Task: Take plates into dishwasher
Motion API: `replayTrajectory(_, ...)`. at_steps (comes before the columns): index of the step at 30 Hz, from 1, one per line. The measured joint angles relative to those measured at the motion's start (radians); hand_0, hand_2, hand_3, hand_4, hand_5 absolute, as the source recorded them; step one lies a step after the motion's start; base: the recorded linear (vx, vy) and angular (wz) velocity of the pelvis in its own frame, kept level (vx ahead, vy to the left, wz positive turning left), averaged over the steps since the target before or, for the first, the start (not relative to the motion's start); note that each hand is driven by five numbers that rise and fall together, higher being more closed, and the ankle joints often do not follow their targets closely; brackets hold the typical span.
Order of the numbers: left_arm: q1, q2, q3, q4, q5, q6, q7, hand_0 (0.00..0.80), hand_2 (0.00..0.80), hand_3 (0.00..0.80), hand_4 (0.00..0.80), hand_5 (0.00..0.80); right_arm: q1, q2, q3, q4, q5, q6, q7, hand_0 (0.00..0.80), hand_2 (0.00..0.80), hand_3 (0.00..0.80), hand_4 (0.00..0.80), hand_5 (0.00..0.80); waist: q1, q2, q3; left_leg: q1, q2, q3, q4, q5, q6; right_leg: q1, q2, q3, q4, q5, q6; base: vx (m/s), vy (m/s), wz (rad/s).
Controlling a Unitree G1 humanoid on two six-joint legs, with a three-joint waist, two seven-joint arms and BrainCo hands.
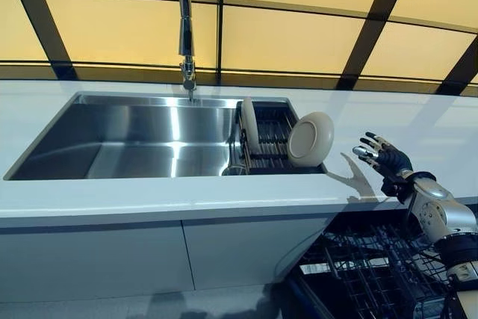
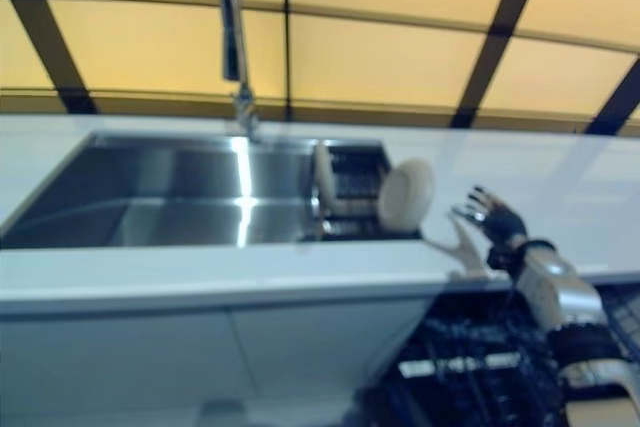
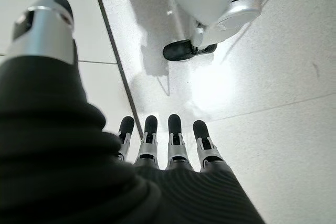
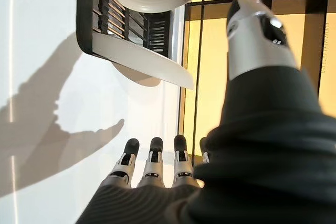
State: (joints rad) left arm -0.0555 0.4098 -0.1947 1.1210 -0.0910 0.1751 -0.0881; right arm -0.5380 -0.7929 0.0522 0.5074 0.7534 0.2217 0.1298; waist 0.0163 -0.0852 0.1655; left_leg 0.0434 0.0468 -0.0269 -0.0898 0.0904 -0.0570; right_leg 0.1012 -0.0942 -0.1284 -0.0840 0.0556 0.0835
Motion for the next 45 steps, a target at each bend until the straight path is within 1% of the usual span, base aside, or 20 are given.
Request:
replayTrajectory(6, 0.001, -0.001, -0.016, 0.000, 0.000, 0.010, 0.000, 0.000, 0.000, 0.000, 0.000, 0.000, -0.020, 0.000, 0.001, 0.029, -0.008, 0.000, -0.010, 0.000, 0.000, 0.000, 0.000, 0.000, 0.001, 0.007, -0.002, -0.002, -0.004, -0.002, 0.001, 0.002, 0.003, 0.000, -0.004, -0.005, 0.000, 0.001, -0.001, 0.004, 0.000, 0.01)
replayTrajectory(9, 0.000, -0.004, -0.020, -0.001, 0.000, 0.015, 0.000, 0.000, 0.000, 0.000, 0.000, 0.000, -0.037, 0.000, 0.002, 0.032, -0.033, 0.000, -0.019, 0.000, 0.000, 0.000, 0.000, 0.000, 0.001, 0.009, -0.003, -0.002, -0.007, -0.004, 0.002, 0.005, -0.001, 0.001, -0.006, -0.008, 0.000, 0.003, -0.004, 0.023, 0.007, 0.02)
replayTrajectory(12, -0.001, -0.005, -0.021, -0.001, 0.000, 0.018, 0.000, 0.000, 0.000, 0.000, 0.000, 0.000, -0.072, 0.000, 0.015, 0.067, -0.059, 0.003, -0.029, 0.000, 0.000, 0.000, 0.000, 0.000, 0.001, 0.012, -0.004, 0.000, -0.009, -0.008, 0.003, 0.005, 0.000, 0.006, -0.008, -0.012, 0.000, 0.003, -0.004, 0.034, 0.012, 0.04)
replayTrajectory(16, -0.004, -0.007, -0.029, -0.001, 0.000, 0.035, 0.000, 0.000, 0.000, 0.000, 0.000, 0.000, -0.094, 0.000, 0.040, 0.072, -0.089, 0.009, -0.031, 0.000, 0.000, 0.000, 0.000, 0.000, 0.002, 0.019, -0.005, 0.004, -0.009, -0.011, 0.000, 0.003, 0.006, 0.012, -0.009, -0.016, 0.000, 0.003, -0.004, 0.025, 0.012, 0.03)
replayTrajectory(18, -0.003, -0.010, -0.041, 0.000, 0.000, 0.037, 0.000, 0.000, 0.000, 0.000, 0.000, 0.000, -0.108, 0.000, 0.048, 0.084, -0.105, 0.018, -0.031, 0.000, 0.000, 0.000, 0.000, 0.000, 0.005, 0.025, -0.009, 0.005, -0.010, -0.013, 0.000, 0.004, 0.006, 0.014, -0.010, -0.018, 0.000, 0.003, -0.003, 0.000, 0.000, 0.00)
replayTrajectory(20, -0.005, -0.017, -0.042, 0.000, -0.001, 0.044, 0.000, 0.000, 0.000, 0.000, 0.000, 0.000, -0.128, 0.000, 0.080, 0.104, -0.104, 0.029, -0.032, 0.000, 0.000, 0.000, 0.000, 0.000, 0.015, 0.030, -0.009, 0.008, -0.010, -0.013, 0.000, 0.004, 0.007, 0.017, -0.010, -0.019, 0.000, 0.000, 0.000, 0.000, 0.000, 0.00)
replayTrajectory(24, -0.007, -0.020, -0.043, 0.000, -0.001, 0.056, 0.002, 0.000, 0.000, 0.000, 0.000, 0.000, -0.134, 0.005, 0.082, 0.113, -0.104, 0.049, -0.038, 0.000, 0.000, 0.000, 0.000, 0.000, 0.031, 0.031, -0.009, 0.007, -0.012, -0.015, 0.000, 0.004, 0.007, 0.018, -0.011, -0.021, 0.000, 0.000, 0.000, 0.000, 0.003, 0.01)
replayTrajectory(27, -0.008, -0.019, -0.059, 0.000, -0.001, 0.058, 0.003, 0.000, 0.000, 0.000, 0.000, 0.000, -0.150, 0.018, 0.082, 0.150, -0.104, 0.063, -0.040, 0.000, 0.000, 0.000, 0.000, 0.000, 0.031, 0.031, -0.009, 0.004, -0.015, -0.021, 0.000, 0.006, 0.007, 0.018, -0.013, -0.025, 0.000, 0.000, 0.000, 0.012, 0.008, 0.07)
replayTrajectory(31, -0.008, -0.019, -0.061, 0.000, -0.002, 0.074, 0.007, 0.000, 0.000, 0.000, 0.000, 0.000, -0.170, 0.037, 0.106, 0.181, -0.104, 0.094, -0.040, 0.000, 0.000, 0.000, 0.000, 0.000, 0.032, 0.032, -0.008, -0.002, -0.018, -0.030, 0.000, 0.010, 0.005, 0.017, -0.015, -0.035, 0.000, 0.000, 0.001, 0.003, 0.005, 0.06)
replayTrajectory(34, -0.012, -0.020, -0.063, -0.001, -0.003, 0.078, 0.009, 0.000, 0.000, 0.000, 0.000, 0.000, -0.204, 0.045, 0.120, 0.210, -0.105, 0.101, -0.041, 0.000, 0.000, 0.000, 0.000, 0.000, 0.033, 0.039, -0.003, -0.004, -0.019, -0.031, 0.000, 0.010, 0.006, 0.016, -0.016, -0.037, 0.000, 0.000, 0.001, -0.043, 0.018, 0.01)
replayTrajectory(39, -0.018, -0.022, -0.064, -0.004, -0.011, 0.088, 0.012, 0.000, 0.000, 0.000, 0.000, 0.000, -0.233, 0.042, 0.121, 0.216, -0.105, 0.112, -0.054, 0.000, 0.000, 0.000, 0.000, 0.000, 0.049, 0.055, 0.011, -0.009, -0.017, -0.031, 0.000, 0.010, 0.005, 0.010, -0.015, -0.037, 0.000, -0.001, 0.001, -0.020, 0.007, 0.00)
replayTrajectory(45, -0.033, -0.033, -0.064, -0.007, -0.013, 0.102, 0.018, 0.000, 0.000, 0.000, 0.000, 0.000, -0.268, 0.041, 0.121, 0.231, -0.112, 0.143, -0.051, 0.000, 0.000, 0.000, 0.000, 0.000, 0.052, 0.053, 0.012, -0.016, -0.020, -0.033, 0.001, 0.011, 0.005, 0.005, -0.014, -0.041, 0.000, -0.001, 0.002, 0.000, 0.000, 0.00)
